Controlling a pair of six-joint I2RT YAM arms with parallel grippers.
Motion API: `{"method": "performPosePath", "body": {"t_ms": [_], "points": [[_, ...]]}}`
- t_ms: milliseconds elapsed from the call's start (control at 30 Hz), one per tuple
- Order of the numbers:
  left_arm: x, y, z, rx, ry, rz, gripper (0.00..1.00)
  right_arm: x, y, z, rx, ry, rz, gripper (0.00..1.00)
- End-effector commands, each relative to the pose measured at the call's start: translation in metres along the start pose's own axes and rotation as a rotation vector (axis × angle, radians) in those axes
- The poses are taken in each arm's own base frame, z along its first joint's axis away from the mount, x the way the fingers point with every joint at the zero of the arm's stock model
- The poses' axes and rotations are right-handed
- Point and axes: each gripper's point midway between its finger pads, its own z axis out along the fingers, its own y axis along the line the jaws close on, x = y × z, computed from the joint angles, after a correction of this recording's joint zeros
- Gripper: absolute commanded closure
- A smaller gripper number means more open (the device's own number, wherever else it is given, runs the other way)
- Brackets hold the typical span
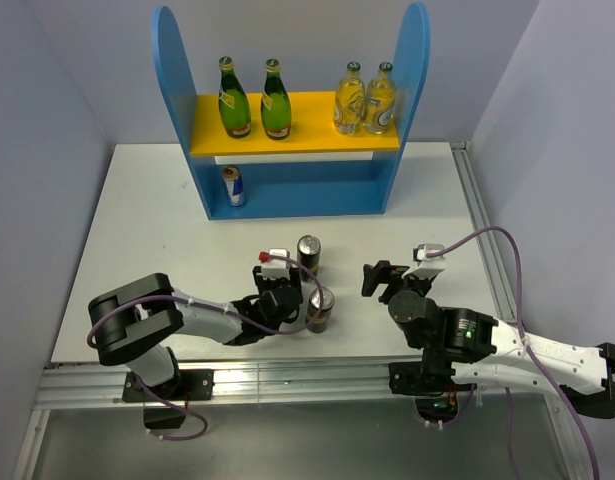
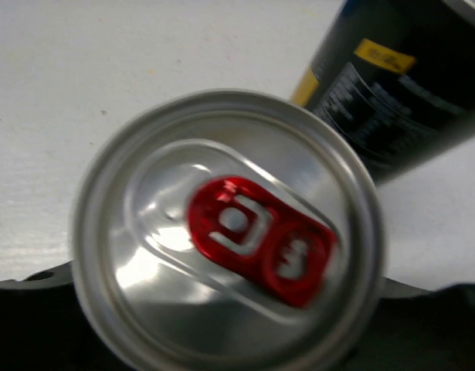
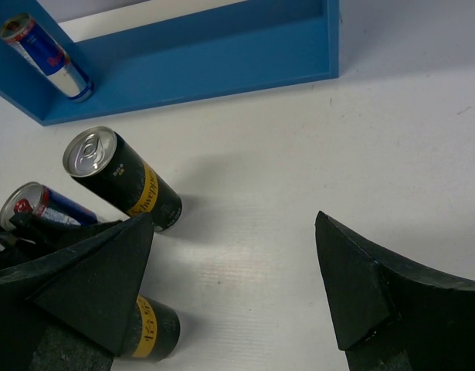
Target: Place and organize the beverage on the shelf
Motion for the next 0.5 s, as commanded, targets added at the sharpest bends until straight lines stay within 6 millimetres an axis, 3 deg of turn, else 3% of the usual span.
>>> {"method": "performPosePath", "body": {"t_ms": [0, 33, 67, 167, 200, 267, 467], "points": [[-0.023, -0.008, 0.012, 0.008, -0.058, -0.021, 0.43, -0.004, 0.001, 0.0, 0.002, -0.021, 0.027, 0.08], [-0.024, -0.007, 0.013, 0.003, -0.06, -0.018, 0.5, -0.003, 0.001, 0.0, 0.003, -0.02, 0.024, 0.08], [-0.027, -0.005, 0.014, -0.001, -0.064, -0.012, 0.66, -0.003, 0.001, 0.0, 0.004, -0.02, 0.021, 0.08], [-0.032, 0.003, 0.015, -0.03, -0.078, -0.002, 0.84, -0.003, 0.001, 0.0, 0.004, -0.02, 0.024, 0.08], [-0.033, 0.005, 0.015, -0.033, -0.08, -0.002, 0.85, -0.003, 0.001, 0.001, 0.006, -0.019, 0.021, 0.08], [-0.04, 0.01, 0.017, -0.029, -0.085, -0.011, 1.0, -0.003, 0.001, 0.001, 0.005, -0.02, 0.023, 0.08], [-0.086, 0.029, 0.029, -0.049, -0.148, -0.038, 1.0, -0.003, 0.001, 0.001, 0.005, -0.02, 0.023, 0.08]]}}
